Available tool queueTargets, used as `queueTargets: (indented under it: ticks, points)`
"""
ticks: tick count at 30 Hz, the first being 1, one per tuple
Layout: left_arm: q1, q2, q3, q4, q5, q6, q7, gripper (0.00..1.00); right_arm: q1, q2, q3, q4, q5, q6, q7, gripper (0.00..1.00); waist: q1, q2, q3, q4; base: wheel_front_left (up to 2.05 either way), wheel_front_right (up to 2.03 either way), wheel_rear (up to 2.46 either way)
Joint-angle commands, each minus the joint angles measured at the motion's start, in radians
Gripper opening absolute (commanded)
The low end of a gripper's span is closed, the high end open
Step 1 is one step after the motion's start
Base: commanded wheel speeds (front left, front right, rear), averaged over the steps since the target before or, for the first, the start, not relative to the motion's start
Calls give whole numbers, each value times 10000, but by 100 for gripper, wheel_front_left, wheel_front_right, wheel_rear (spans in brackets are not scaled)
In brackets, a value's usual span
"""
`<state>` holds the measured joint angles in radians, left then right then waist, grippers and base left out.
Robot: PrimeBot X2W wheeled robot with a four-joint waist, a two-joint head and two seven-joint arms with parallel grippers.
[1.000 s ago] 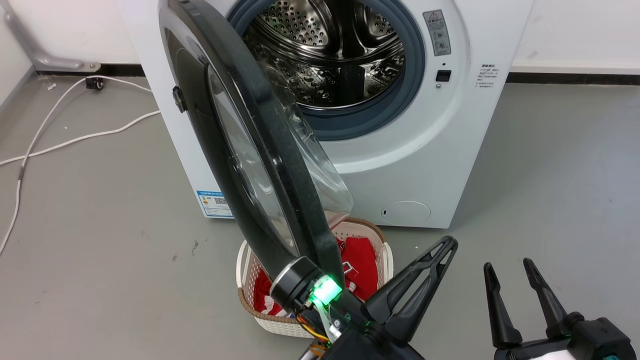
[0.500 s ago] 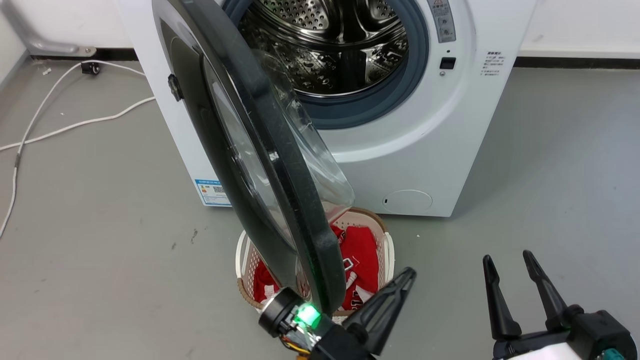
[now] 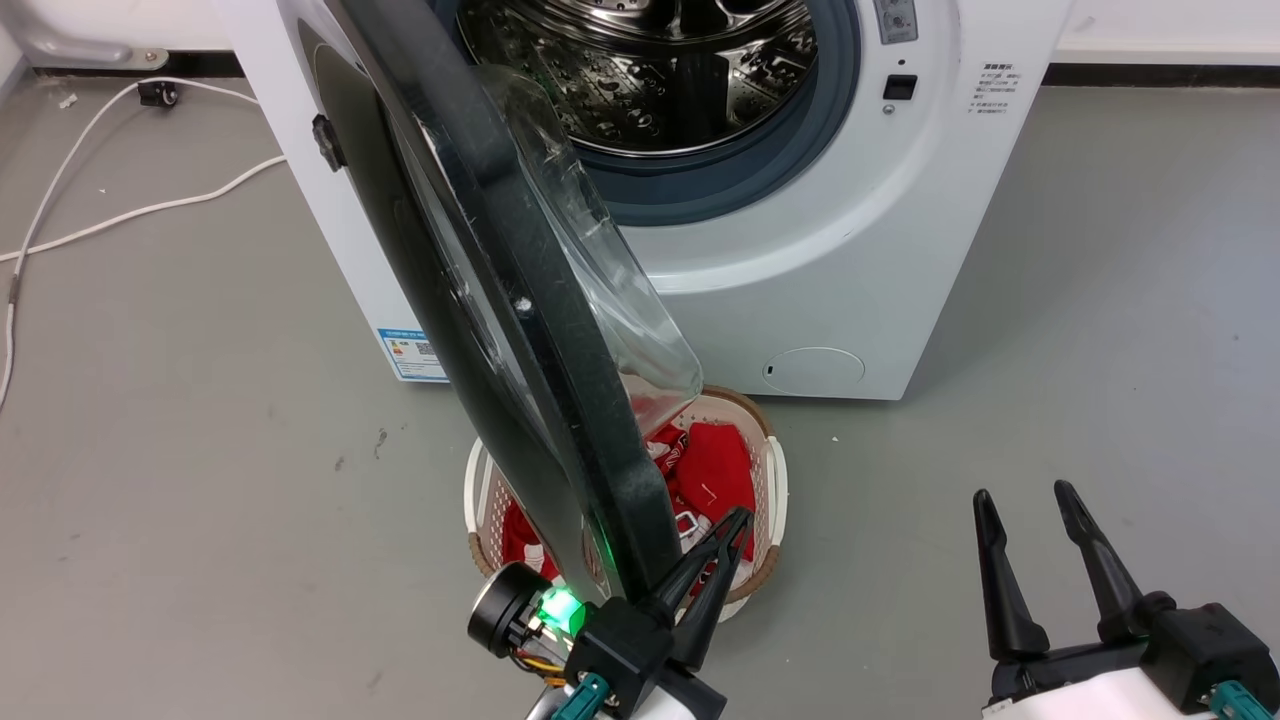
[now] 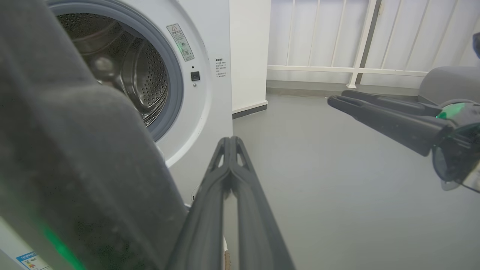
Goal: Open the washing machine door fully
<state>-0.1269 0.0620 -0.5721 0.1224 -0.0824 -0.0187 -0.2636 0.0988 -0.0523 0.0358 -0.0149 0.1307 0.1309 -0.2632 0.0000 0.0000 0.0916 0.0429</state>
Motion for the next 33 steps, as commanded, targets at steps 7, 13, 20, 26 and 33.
queueTargets:
  ticks: [7, 13, 20, 26, 33]
  points:
    - [254, 212, 772, -56, 153, 208, 12, 0, 14, 37, -37, 65, 23, -3, -22, 100, 0, 0, -23, 362, 0, 0, 0]
    - [541, 283, 981, -281, 270, 291, 12, 0, 99, 38, -51, 97, -79, -3, -22, 100, 0, 0, -14, 979, 0, 0, 0]
    - [855, 334, 1312, -470, 301, 464, 15, 0, 69, 35, -59, 154, -156, -3, -22, 100, 0, 0, 19, 1646, 0, 0, 0]
    - [1182, 488, 1896, -652, 183, 723, 26, 0, 115, 35, -72, 232, -184, -3, -22, 100, 0, 0, 10, 2036, 0, 0, 0]
    - [1571, 628, 2623, -1023, 91, 952, 2, 0, 152, 33, -113, 263, -212, -3, -22, 100, 0, 0, 76, 2334, 0, 0, 0]
